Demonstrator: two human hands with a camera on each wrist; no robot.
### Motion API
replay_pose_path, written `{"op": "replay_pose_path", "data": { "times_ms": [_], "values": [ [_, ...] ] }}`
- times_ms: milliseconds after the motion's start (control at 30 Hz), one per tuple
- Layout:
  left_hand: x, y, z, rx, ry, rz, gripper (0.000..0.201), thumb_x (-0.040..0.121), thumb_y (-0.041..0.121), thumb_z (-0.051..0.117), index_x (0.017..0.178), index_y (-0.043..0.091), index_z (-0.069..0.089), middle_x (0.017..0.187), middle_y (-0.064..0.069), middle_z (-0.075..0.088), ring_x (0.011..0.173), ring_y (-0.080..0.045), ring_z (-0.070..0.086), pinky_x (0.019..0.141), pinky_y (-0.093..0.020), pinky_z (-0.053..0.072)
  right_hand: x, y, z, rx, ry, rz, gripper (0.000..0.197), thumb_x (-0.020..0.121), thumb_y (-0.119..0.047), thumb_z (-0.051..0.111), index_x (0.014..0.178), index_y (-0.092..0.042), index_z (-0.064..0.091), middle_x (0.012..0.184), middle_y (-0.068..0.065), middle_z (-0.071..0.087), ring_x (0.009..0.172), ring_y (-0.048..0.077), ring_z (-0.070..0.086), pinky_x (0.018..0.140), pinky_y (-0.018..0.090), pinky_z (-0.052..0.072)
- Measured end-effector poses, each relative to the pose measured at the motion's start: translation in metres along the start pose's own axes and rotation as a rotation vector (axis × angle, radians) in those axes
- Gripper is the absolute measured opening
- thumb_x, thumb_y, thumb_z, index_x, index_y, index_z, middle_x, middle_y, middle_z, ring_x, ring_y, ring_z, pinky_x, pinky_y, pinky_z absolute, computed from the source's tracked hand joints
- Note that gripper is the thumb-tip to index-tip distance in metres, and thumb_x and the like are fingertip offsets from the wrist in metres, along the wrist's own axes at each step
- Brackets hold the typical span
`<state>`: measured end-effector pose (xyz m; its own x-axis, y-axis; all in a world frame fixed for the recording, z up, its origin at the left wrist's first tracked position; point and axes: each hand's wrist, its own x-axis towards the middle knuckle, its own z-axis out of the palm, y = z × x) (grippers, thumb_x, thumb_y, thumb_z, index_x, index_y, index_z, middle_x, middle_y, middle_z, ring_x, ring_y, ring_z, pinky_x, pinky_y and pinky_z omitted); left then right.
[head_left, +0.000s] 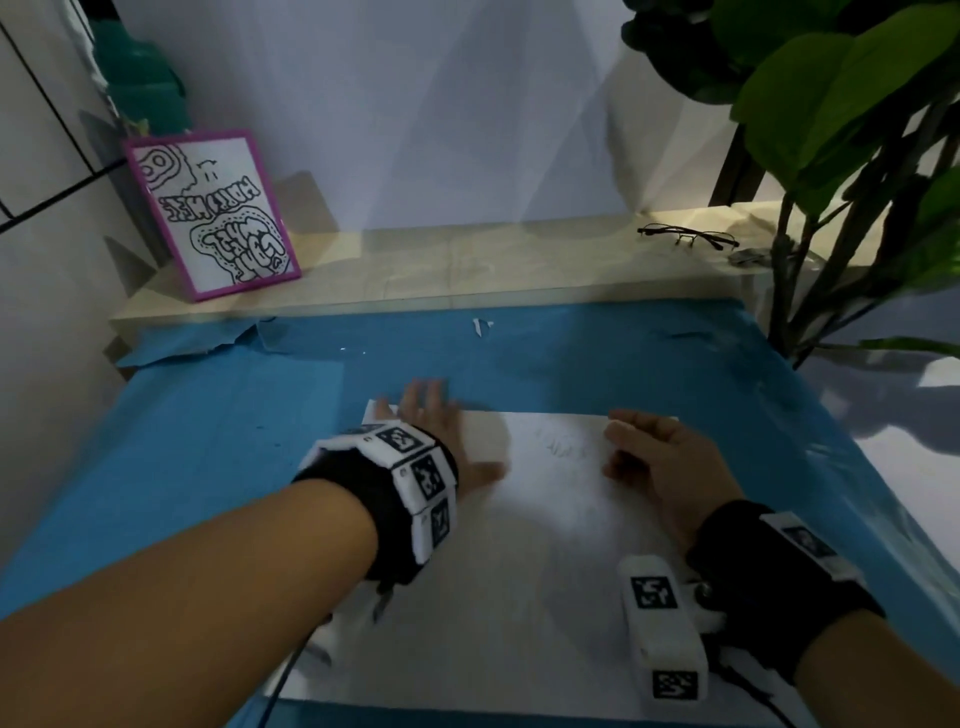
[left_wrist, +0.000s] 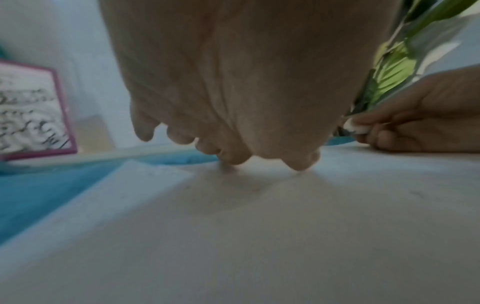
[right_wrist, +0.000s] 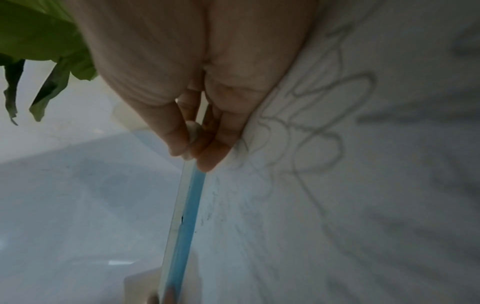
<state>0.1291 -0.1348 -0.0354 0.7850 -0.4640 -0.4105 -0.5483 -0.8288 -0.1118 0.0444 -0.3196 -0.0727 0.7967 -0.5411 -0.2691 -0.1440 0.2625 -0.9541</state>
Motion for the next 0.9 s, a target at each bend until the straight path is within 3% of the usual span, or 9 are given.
{"op": "replay_pose_path", "data": {
  "times_ms": [67,133,167,267,333,367,500,733,900],
  "values": [
    [-0.010,0.021,-0.007,0.038,0.061,0.231,0.068,0.097,0.056,0.030,0.152,0.025,0.008,0.160,0.002,-0.008,0.147,-0.018,-0.003,0.117,-0.046,0.005,0.001,0.001,-0.001,0.042,-0.011,0.014,0.003,0.087,-0.005,0.061,0.088,-0.007,0.063,0.058,0.005,0.056,0.042,0.012,0.055,0.043,0.022,0.048],
    [-0.024,0.047,0.000,0.051,-0.040,0.503,0.060,0.100,0.051,0.023,0.153,0.031,0.001,0.159,0.005,-0.014,0.147,-0.015,-0.007,0.118,-0.046,0.003,0.001,0.002,-0.001,0.095,-0.013,0.013,0.005,0.087,-0.003,0.060,0.085,-0.007,0.062,0.061,0.006,0.055,0.044,0.011,0.053,0.044,0.022,0.048],
    [-0.025,0.053,0.004,0.048,-0.101,0.534,0.059,0.100,0.052,0.021,0.152,0.035,-0.001,0.159,0.006,-0.015,0.147,-0.015,-0.008,0.118,-0.047,0.002,0.001,0.002,-0.001,0.101,-0.010,0.009,0.006,0.086,-0.002,0.061,0.084,-0.007,0.062,0.062,0.006,0.055,0.044,0.010,0.053,0.044,0.021,0.049],
    [0.012,0.024,0.006,-0.052,-0.037,0.259,0.062,0.098,0.054,0.027,0.152,0.028,0.012,0.160,-0.005,0.007,0.145,-0.024,0.012,0.115,-0.043,0.013,0.001,0.004,-0.002,0.040,-0.005,0.005,0.004,0.084,-0.004,0.064,0.088,-0.005,0.064,0.060,0.006,0.056,0.045,0.012,0.053,0.044,0.021,0.047],
    [0.028,0.002,-0.001,-0.054,-0.003,-0.095,0.075,0.094,0.063,0.029,0.153,0.021,0.006,0.160,-0.007,0.002,0.146,-0.028,0.005,0.115,-0.048,0.009,0.001,0.005,-0.003,-0.036,-0.005,-0.014,0.006,0.083,-0.006,0.066,0.089,-0.005,0.066,0.058,0.006,0.058,0.045,0.012,0.055,0.046,0.021,0.046],
    [0.029,-0.001,-0.004,-0.018,-0.010,-0.153,0.081,0.093,0.065,0.028,0.153,0.020,-0.002,0.160,-0.005,-0.007,0.147,-0.027,-0.002,0.115,-0.050,0.007,0.001,0.005,-0.003,-0.072,-0.006,-0.027,0.007,0.083,-0.006,0.066,0.089,-0.005,0.067,0.057,0.005,0.058,0.044,0.011,0.055,0.046,0.020,0.046],
    [0.004,0.021,0.000,-0.126,-0.056,0.126,0.095,0.088,0.069,0.036,0.150,0.020,-0.016,0.158,0.004,-0.022,0.147,-0.018,-0.011,0.115,-0.052,0.007,-0.001,-0.001,0.001,-0.306,-0.045,-0.063,0.009,0.082,-0.009,0.069,0.090,-0.008,0.069,0.055,0.002,0.059,0.043,0.007,0.055,0.047,0.015,0.046],
    [0.004,0.019,0.015,-0.201,-0.119,0.108,0.114,0.077,0.078,0.044,0.149,0.016,-0.018,0.157,0.001,-0.023,0.146,-0.021,-0.014,0.115,-0.057,0.004,0.020,-0.031,0.039,-0.927,-0.232,-0.190,0.019,0.075,-0.022,0.076,0.092,-0.013,0.075,0.080,-0.003,0.066,0.071,0.007,0.058,0.059,0.014,0.043],
    [0.002,0.018,0.015,-0.220,-0.120,0.117,0.112,0.078,0.078,0.044,0.150,0.017,-0.017,0.157,0.003,-0.022,0.146,-0.019,-0.014,0.115,-0.056,0.002,0.043,-0.044,0.054,-1.164,-0.224,-0.194,0.019,0.076,-0.021,0.073,0.091,-0.009,0.076,0.087,0.002,0.071,0.067,0.009,0.058,0.047,0.008,0.040]
  ]
}}
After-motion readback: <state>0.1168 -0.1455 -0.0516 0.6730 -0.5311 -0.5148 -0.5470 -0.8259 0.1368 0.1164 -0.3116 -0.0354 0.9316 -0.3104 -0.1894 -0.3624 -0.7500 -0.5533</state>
